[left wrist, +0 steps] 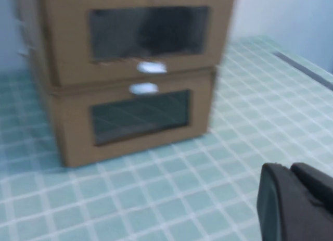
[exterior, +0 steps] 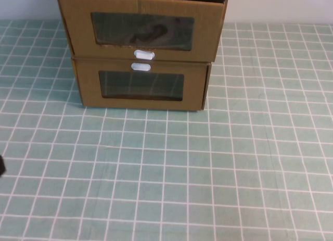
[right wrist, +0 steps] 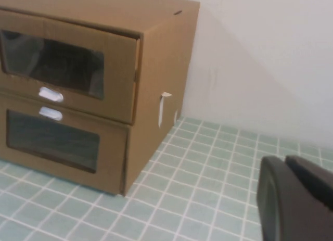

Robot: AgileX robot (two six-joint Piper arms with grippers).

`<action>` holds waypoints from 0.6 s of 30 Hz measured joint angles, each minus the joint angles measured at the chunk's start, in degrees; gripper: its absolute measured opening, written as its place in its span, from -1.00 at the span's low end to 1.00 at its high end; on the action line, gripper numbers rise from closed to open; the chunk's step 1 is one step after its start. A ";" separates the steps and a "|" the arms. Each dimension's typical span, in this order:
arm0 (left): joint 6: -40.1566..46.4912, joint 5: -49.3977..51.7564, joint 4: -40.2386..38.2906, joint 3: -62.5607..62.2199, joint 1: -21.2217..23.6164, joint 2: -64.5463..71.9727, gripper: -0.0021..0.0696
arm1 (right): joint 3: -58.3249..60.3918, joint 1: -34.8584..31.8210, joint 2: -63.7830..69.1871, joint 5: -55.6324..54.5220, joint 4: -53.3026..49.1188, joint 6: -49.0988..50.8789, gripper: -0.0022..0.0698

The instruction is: Close the shoe box

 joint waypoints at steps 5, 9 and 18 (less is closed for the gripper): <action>0.04 -13.90 2.92 7.45 0.00 -1.59 -0.96 | 2.20 0.00 -3.94 0.40 -3.35 0.00 -0.98; 0.04 -22.17 3.09 11.48 0.00 -1.26 -0.96 | 2.19 0.00 -4.30 0.40 -3.73 0.00 -0.98; 0.04 -23.53 3.09 17.17 -0.78 -1.26 -0.96 | 2.23 0.00 -4.30 0.40 -3.73 0.00 -0.98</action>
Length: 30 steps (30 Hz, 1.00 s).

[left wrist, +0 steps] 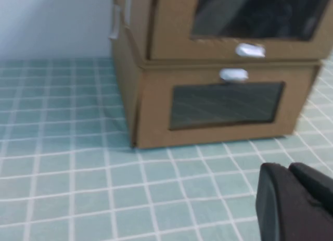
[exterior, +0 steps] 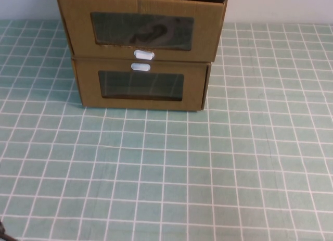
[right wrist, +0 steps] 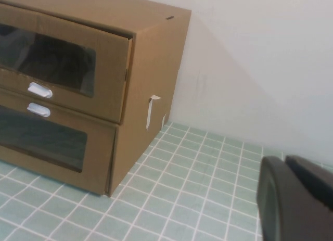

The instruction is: Close the shoe box

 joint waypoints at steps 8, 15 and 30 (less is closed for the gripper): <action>-0.19 -0.36 0.85 6.01 -6.57 -8.33 -0.96 | 0.00 0.00 0.00 0.00 0.00 0.00 -0.98; -3.63 -17.59 15.09 18.07 -6.57 -15.40 -0.96 | 0.00 0.00 0.00 0.00 -0.09 0.00 -0.98; -5.22 -3.80 22.53 21.00 3.57 -19.56 -0.96 | 0.09 0.00 0.00 0.00 -0.12 0.00 -0.98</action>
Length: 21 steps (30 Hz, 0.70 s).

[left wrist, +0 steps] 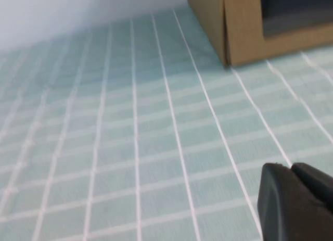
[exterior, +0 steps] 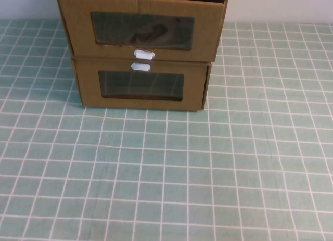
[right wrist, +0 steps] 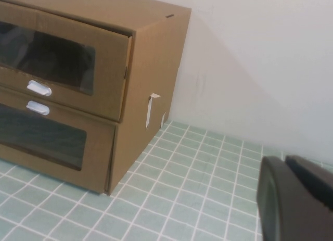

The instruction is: Close the shoe box

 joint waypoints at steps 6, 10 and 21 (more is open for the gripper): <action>0.00 4.54 0.61 0.09 0.00 0.00 -0.96 | 0.00 0.00 0.00 0.00 0.00 0.00 -0.98; 0.00 4.58 0.73 0.09 0.00 0.00 -0.96 | 0.00 0.00 0.00 0.00 0.00 0.00 -0.98; 0.00 4.81 0.84 0.09 0.00 0.00 -0.96 | 0.00 0.00 0.00 0.00 -0.10 0.00 -0.98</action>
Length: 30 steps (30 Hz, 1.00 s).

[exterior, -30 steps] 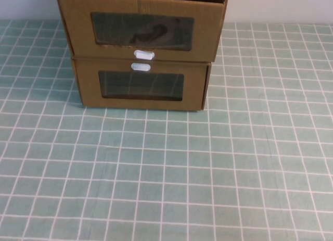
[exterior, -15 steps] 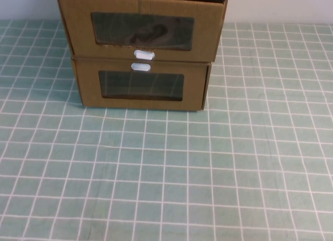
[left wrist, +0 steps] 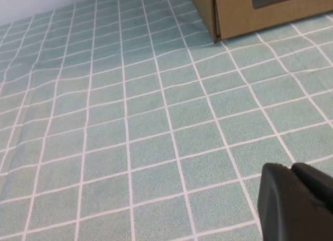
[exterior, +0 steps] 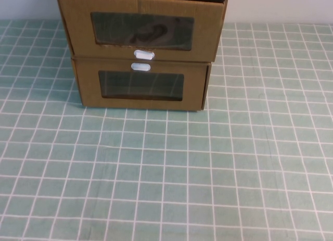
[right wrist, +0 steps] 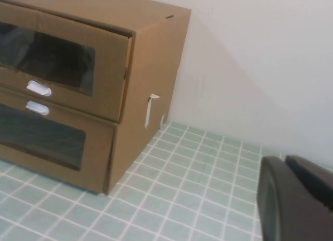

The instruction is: Close the shoe box

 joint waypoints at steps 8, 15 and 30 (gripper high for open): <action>0.00 0.00 0.00 0.00 0.00 0.00 -0.96 | 0.00 -1.28 -4.75 0.13 -4.82 -0.83 -0.98; 0.00 0.00 0.00 0.00 0.00 0.00 -0.96 | 1.20 -7.32 -8.91 8.09 4.38 1.67 -0.98; 0.00 0.00 0.00 0.00 0.00 -0.11 -0.96 | 25.19 -13.54 -14.47 1.52 14.89 2.72 -0.98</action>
